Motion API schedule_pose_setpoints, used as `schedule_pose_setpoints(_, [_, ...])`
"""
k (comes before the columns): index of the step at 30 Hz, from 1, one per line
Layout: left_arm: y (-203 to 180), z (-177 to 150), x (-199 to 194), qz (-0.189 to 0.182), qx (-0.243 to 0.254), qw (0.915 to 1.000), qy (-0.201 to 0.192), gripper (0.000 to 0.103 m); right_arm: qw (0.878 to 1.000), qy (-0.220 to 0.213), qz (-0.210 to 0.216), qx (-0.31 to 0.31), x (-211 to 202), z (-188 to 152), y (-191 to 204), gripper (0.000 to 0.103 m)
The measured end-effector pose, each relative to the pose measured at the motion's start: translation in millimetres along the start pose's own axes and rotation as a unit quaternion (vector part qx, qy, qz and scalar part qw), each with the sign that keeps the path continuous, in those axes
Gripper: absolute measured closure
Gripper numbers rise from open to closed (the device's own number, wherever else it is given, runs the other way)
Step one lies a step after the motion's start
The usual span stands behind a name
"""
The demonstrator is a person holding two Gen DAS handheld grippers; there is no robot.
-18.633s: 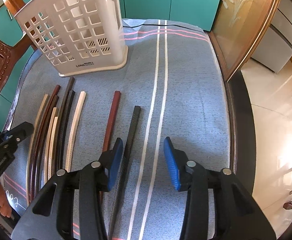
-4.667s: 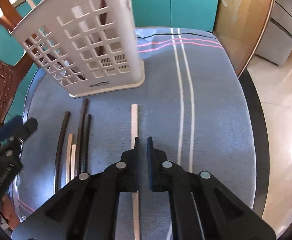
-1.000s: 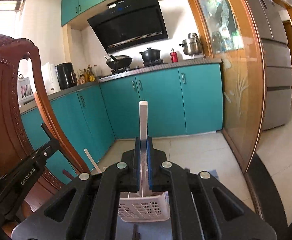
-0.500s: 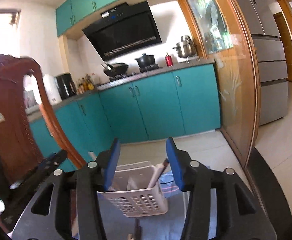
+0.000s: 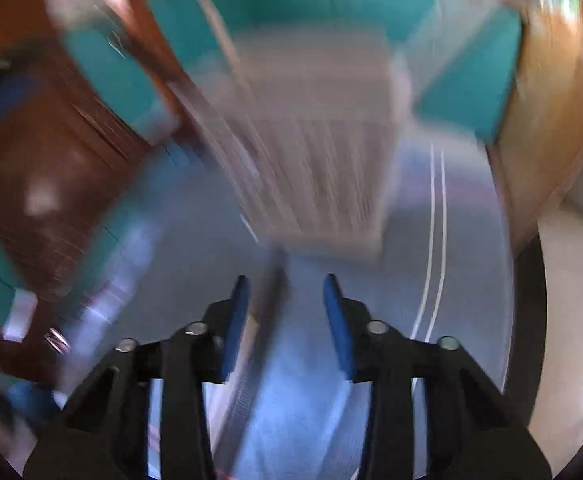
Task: Organize utensils
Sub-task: 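Move both tools back down to the remaining chopsticks on the cloth, then align left tool over a light wooden chopstick while right tool aligns over a black one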
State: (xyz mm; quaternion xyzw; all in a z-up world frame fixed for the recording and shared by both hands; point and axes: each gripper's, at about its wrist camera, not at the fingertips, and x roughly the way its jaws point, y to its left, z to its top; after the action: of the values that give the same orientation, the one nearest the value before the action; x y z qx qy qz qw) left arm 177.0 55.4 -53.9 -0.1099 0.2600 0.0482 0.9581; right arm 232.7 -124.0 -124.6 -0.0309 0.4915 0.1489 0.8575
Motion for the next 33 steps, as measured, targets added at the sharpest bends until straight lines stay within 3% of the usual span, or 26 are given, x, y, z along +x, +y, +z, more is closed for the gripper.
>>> schedule_pose_setpoints(2, [2.8, -16.5, 25.5, 0.013, 0.014, 0.9981, 0.059, 0.062, 0.998, 0.047, 0.012, 0.027, 30.9, -4.5, -9.4, 0.068])
schedule_pose_setpoints(6, [14.2, -28.7, 48.3, 0.007, 0.004, 0.9918, 0.128, 0.062, 0.998, 0.059, 0.027, 0.022, 42.4, -5.5, -0.1, 0.068])
schedule_pose_setpoints(13, [13.4, -34.8, 54.9, 0.012, 0.026, 0.9889, 0.146, 0.051, 0.998, 0.06, -0.024, -0.008, 56.8, -8.7, 24.4, 0.068])
schedule_pose_setpoints(14, [12.0, -37.4, 57.5, 0.01, 0.031, 0.9877, 0.153, 0.051, 0.998, 0.058, -0.033, -0.016, 57.3, -9.2, 27.8, 0.072])
schedule_pose_setpoints(15, [9.9, -39.8, 59.5, 0.008, 0.035, 0.9867, 0.159, 0.051, 0.997, 0.055, -0.048, -0.028, 57.5, -11.1, 32.1, 0.085])
schedule_pose_setpoints(16, [8.2, -42.7, 62.3, 0.005, 0.04, 0.9851, 0.167, 0.051, 0.996, 0.051, -0.058, -0.034, 56.9, -12.7, 34.3, 0.092])
schedule_pose_setpoints(17, [4.9, -42.5, 66.3, 0.003, 0.044, 0.9839, 0.174, 0.051, 0.997, 0.053, -0.056, -0.03, 56.3, -12.8, 33.0, 0.092])
schedule_pose_setpoints(23, [-16.1, -63.7, 80.5, -0.043, 0.083, 0.9692, 0.228, 0.051, 0.995, 0.053, -0.073, 0.032, 44.1, -14.9, 0.6, 0.096])
schedule_pose_setpoints(26, [-28.6, -81.4, 92.8, -0.056, 0.098, 0.9602, 0.255, 0.062, 0.993, 0.059, -0.07, 0.069, 39.8, -19.0, -22.6, 0.096])
schedule_pose_setpoints(28, [-34.5, -90.1, 101.4, -0.06, 0.098, 0.9557, 0.271, 0.063, 0.993, 0.061, -0.06, 0.085, 39.3, -19.3, -31.5, 0.096])
schedule_pose_setpoints(33, [-44.8, -99.1, 109.7, -0.067, 0.103, 0.9522, 0.28, 0.063, 0.992, 0.062, -0.061, 0.091, 35.8, -22.2, -49.9, 0.095])
